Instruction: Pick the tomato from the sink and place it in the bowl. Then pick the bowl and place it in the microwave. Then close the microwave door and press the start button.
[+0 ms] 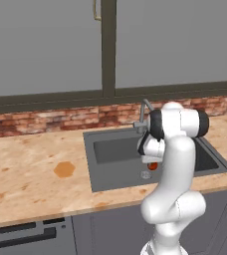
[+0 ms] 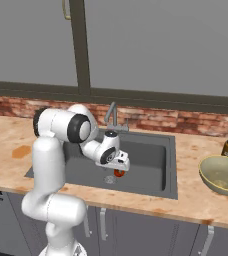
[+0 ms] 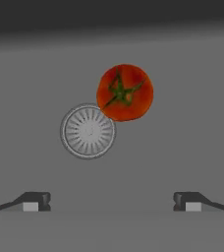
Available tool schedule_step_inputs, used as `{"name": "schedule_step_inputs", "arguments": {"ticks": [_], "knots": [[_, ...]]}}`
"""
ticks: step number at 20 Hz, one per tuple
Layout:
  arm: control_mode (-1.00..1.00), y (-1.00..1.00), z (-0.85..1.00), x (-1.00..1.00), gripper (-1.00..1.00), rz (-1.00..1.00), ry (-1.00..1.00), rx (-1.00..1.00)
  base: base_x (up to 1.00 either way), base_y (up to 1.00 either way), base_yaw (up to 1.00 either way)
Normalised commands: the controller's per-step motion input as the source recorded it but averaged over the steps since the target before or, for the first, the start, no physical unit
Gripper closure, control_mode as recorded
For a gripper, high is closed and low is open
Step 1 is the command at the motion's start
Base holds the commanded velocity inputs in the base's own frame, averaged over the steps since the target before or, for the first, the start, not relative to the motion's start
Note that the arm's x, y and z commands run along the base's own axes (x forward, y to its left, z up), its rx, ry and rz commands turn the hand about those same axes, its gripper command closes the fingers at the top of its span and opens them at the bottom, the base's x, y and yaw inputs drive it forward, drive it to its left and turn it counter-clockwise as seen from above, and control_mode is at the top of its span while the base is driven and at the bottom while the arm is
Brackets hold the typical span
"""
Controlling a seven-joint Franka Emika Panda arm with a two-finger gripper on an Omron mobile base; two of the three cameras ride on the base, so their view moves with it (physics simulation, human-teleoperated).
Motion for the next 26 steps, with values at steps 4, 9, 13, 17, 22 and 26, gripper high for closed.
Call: {"name": "schedule_step_inputs", "arguments": {"ticks": [4, 9, 13, 17, 22, 26], "knots": [[-1.00, -0.16, -0.29, 0.30, -1.00, 0.00, 0.00, 0.00, 0.00, 0.00, 0.00], [-1.00, -0.04, -0.34, 0.44, -1.00, 0.01, 0.00, 0.00, 0.00, 0.00, 0.00], [-1.00, 0.00, -0.36, 0.37, -1.00, 0.04, 0.00, 0.00, 0.00, 0.00, 0.00], [-1.00, -0.01, -0.34, 0.46, -1.00, 0.05, 0.00, 0.00, 0.00, 0.00, 0.00], [-1.00, -0.05, -0.28, 0.28, -1.00, 0.06, 0.00, 0.01, 0.00, 0.00, 0.00], [-1.00, 0.00, -0.12, -0.10, 1.00, 0.03, 0.00, 0.01, 0.00, 0.00, 0.00]]}}
